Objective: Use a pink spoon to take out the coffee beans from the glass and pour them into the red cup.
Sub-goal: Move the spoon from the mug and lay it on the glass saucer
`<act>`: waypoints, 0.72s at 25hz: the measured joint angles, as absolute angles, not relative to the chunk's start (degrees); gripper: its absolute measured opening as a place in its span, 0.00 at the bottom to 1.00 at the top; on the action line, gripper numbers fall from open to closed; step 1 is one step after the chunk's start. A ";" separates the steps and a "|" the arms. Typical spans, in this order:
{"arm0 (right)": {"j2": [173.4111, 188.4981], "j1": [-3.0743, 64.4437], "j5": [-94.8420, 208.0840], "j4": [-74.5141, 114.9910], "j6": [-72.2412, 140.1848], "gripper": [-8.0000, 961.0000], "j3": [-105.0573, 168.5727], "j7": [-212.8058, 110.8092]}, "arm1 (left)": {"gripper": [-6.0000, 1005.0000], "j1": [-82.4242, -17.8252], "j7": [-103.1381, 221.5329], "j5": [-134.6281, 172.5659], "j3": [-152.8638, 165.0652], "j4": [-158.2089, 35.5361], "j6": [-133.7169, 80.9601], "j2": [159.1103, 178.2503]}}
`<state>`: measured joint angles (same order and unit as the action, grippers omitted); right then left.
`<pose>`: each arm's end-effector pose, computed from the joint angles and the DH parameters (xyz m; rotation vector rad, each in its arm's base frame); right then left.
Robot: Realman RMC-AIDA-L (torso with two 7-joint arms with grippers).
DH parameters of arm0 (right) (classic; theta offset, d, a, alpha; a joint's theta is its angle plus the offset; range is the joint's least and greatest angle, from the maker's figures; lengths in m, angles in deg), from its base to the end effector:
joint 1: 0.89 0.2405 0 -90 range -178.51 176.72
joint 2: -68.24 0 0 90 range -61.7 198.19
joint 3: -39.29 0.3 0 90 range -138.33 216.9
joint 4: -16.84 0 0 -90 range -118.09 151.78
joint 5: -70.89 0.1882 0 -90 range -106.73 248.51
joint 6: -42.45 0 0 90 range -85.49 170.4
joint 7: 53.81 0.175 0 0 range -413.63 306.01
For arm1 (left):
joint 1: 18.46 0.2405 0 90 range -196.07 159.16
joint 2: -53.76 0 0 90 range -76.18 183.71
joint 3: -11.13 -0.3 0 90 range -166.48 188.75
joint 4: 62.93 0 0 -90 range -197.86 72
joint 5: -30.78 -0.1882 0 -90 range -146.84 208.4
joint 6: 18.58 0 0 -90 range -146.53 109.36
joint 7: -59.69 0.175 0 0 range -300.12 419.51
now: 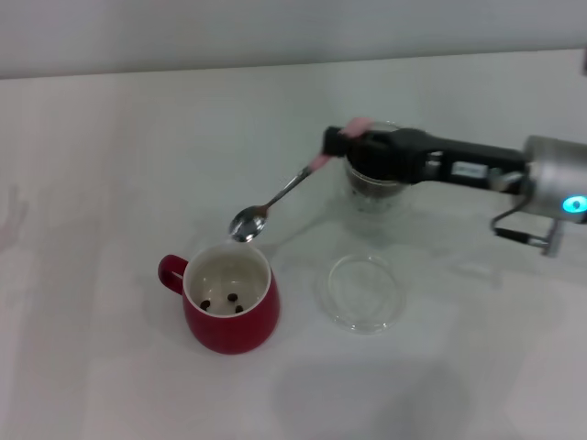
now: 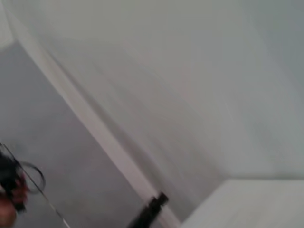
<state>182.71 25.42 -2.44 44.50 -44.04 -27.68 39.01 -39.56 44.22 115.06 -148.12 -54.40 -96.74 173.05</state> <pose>0.2474 0.3357 -0.0386 -2.5326 1.1107 1.2208 -0.3648 0.3306 -0.0017 -1.3789 -0.6501 -0.8544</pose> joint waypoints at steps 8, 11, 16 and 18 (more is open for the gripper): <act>176.58 20.50 -3.05 43.25 -54.01 0.16 -20.71 44.77 | 0.89 -40.34 44.22 114.80 -148.13 -54.39 -96.80 173.12; 175.13 19.22 -4.61 41.15 -53.61 0.16 -20.52 45.20 | 0.89 -40.57 44.22 114.72 -148.24 -54.36 -96.88 173.12; 175.78 18.79 -9.08 38.68 -49.57 0.16 -20.55 44.71 | 0.89 -41.08 44.23 114.71 -148.45 -54.27 -96.91 173.12; 176.51 18.79 -10.56 38.75 -46.80 0.16 -20.66 44.59 | 0.89 -41.39 44.23 114.71 -148.47 -54.19 -96.92 173.12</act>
